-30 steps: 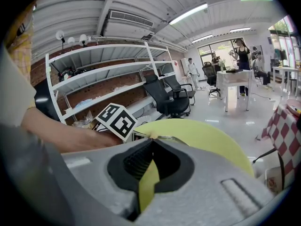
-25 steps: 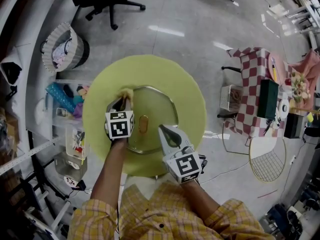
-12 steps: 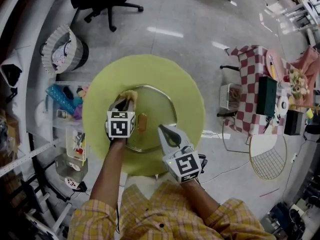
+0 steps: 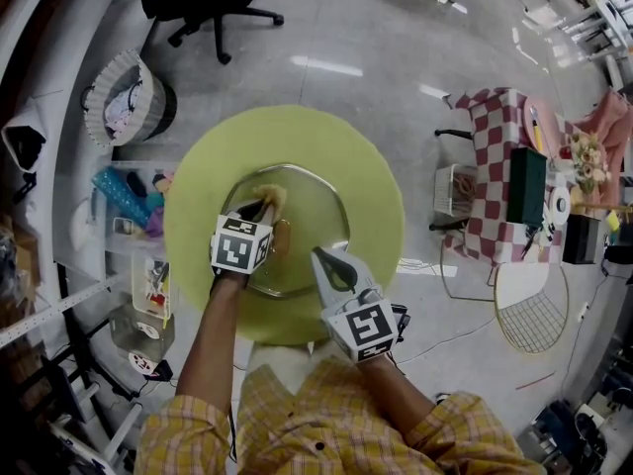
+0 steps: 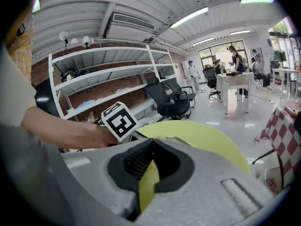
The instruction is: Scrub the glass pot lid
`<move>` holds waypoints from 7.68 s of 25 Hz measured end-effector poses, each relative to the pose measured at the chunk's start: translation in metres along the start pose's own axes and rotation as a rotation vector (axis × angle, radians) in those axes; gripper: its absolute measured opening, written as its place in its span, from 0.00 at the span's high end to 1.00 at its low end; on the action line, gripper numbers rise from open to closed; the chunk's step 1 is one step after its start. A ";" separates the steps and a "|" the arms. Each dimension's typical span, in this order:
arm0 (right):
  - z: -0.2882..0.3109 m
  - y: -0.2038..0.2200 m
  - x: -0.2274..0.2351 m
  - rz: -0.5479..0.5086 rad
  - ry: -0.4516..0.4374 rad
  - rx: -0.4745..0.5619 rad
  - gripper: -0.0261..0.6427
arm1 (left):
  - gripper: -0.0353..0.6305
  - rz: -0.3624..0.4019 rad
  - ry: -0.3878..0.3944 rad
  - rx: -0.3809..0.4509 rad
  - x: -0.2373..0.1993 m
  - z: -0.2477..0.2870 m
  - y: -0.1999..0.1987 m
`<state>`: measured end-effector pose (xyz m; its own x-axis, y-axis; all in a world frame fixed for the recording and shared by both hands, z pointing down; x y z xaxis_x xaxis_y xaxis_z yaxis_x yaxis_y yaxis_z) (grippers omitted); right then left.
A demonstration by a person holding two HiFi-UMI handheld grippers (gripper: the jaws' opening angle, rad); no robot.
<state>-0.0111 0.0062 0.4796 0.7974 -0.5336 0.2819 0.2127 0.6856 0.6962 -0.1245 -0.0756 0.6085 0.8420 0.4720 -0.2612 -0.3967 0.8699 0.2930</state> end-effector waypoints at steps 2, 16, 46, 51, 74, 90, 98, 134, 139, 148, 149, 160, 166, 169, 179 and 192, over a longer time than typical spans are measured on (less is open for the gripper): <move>-0.001 0.001 -0.001 -0.001 0.001 0.001 0.96 | 0.89 0.003 0.001 -0.004 0.001 0.000 0.001; -0.007 0.002 -0.003 0.005 0.019 0.009 0.97 | 0.89 0.055 0.009 -0.064 0.005 0.001 -0.002; -0.001 -0.004 0.025 0.036 0.053 0.006 0.97 | 0.89 0.090 -0.050 -0.062 -0.002 0.022 -0.052; 0.001 -0.006 0.030 0.036 0.055 0.003 0.97 | 0.89 0.093 -0.046 -0.067 0.000 0.031 -0.060; -0.010 0.000 0.047 0.078 0.083 0.017 0.97 | 0.89 0.222 -0.015 -0.130 0.044 0.049 -0.080; -0.021 0.003 0.049 0.090 0.095 0.033 0.96 | 0.89 0.346 -0.018 -0.217 0.078 0.064 -0.072; -0.028 0.004 0.046 0.087 0.101 0.040 0.96 | 0.89 0.374 -0.018 -0.243 0.085 0.063 -0.066; -0.058 0.018 0.014 0.062 0.117 0.076 0.96 | 0.89 0.562 -0.177 -0.316 0.094 0.045 -0.014; -0.064 0.022 0.014 0.070 0.125 0.079 0.97 | 0.89 0.584 -0.196 -0.324 0.099 0.045 -0.006; -0.074 0.030 0.015 0.076 0.135 0.086 0.96 | 0.89 0.665 -0.255 -0.332 0.108 0.046 0.003; -0.075 0.031 0.015 0.077 0.136 0.087 0.96 | 0.89 0.677 -0.266 -0.335 0.108 0.046 0.004; -0.083 0.038 0.015 0.085 0.149 0.088 0.96 | 0.89 0.716 -0.305 -0.342 0.111 0.046 0.008; -0.084 0.040 0.017 0.091 0.155 0.086 0.96 | 0.89 0.740 -0.309 -0.335 0.116 0.048 0.007; -0.083 0.040 0.019 0.098 0.159 0.085 0.97 | 0.89 0.742 -0.298 -0.335 0.119 0.051 0.006; -0.080 0.046 0.030 0.119 0.174 0.070 0.96 | 0.89 0.720 -0.249 -0.342 0.128 0.058 -0.002; -0.080 0.047 0.043 0.143 0.189 0.058 0.97 | 0.89 0.596 -0.190 -0.342 0.140 0.066 -0.015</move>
<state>0.0779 0.0550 0.4716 0.9099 -0.3267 0.2556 0.0612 0.7150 0.6964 0.0232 -0.0320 0.6284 0.4828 0.8753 0.0278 -0.8757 0.4823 0.0224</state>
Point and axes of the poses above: the fingertips, and each gripper's own axes: z forward along the fingers, x to its right, y out of its underside, the point moved 3 cm from there along -z, backward along the fingers, and after that the axes turned 14 degrees about -x, right-handed, at the moved point
